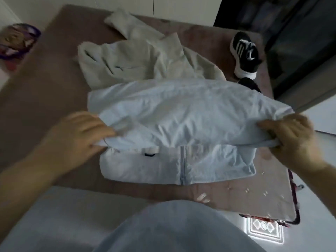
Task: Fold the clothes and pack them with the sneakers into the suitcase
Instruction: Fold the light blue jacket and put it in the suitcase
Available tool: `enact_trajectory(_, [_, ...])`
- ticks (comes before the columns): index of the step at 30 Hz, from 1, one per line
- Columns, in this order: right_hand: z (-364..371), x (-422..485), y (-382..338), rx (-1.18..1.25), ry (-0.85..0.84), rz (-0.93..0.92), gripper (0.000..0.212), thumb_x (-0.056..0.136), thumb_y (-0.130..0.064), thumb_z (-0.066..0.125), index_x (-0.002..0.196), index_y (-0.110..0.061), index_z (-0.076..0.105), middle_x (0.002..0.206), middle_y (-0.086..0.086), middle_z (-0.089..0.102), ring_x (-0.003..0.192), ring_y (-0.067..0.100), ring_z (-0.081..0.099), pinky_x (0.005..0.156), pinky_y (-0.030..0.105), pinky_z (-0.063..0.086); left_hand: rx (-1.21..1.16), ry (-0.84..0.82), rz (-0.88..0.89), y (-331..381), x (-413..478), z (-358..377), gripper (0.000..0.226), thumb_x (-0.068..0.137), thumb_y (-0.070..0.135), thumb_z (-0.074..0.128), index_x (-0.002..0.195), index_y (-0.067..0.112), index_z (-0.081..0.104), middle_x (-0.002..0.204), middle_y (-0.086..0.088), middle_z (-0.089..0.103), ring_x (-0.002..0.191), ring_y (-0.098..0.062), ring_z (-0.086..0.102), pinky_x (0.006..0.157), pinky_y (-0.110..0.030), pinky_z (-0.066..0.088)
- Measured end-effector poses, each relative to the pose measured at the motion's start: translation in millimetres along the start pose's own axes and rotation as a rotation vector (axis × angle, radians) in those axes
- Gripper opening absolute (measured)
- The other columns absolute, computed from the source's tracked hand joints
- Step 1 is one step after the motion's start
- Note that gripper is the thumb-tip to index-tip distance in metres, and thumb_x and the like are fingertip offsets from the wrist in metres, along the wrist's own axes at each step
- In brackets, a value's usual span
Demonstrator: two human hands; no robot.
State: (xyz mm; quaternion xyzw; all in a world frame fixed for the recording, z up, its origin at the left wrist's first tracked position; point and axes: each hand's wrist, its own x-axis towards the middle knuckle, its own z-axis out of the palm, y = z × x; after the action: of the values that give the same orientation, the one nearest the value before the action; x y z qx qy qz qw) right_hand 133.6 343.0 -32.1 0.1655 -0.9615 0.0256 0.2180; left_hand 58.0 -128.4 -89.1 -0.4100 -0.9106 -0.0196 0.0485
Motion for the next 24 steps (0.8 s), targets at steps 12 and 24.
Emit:
enact_trajectory(12, [65, -105, -68, 0.04, -0.675, 0.439, 0.074, 0.067, -0.01, 0.071, 0.135, -0.014, 0.043, 0.123, 0.01, 0.06, 0.112, 0.034, 0.056, 0.107, 0.047, 0.031, 0.033, -0.228, 0.05, 52, -48, 48, 0.128, 0.028, -0.009, 0.073, 0.144, 0.011, 0.024, 0.076, 0.005, 0.065, 0.079, -0.021, 0.068, 0.105, -0.034, 0.021])
enact_trajectory(24, [85, 41, -151, 0.171, -0.46, 0.436, 0.077, 0.083, -0.062, 0.044, 0.147, -0.037, 0.011, 0.157, 0.007, -0.002, 0.143, 0.034, -0.007, 0.113, 0.052, -0.005, -0.146, -0.054, -0.16, 81, 73, 11, 0.067, 0.086, 0.056, 0.022, 0.147, 0.028, 0.021, 0.147, -0.01, 0.032, 0.135, -0.032, 0.023, 0.112, -0.051, 0.012])
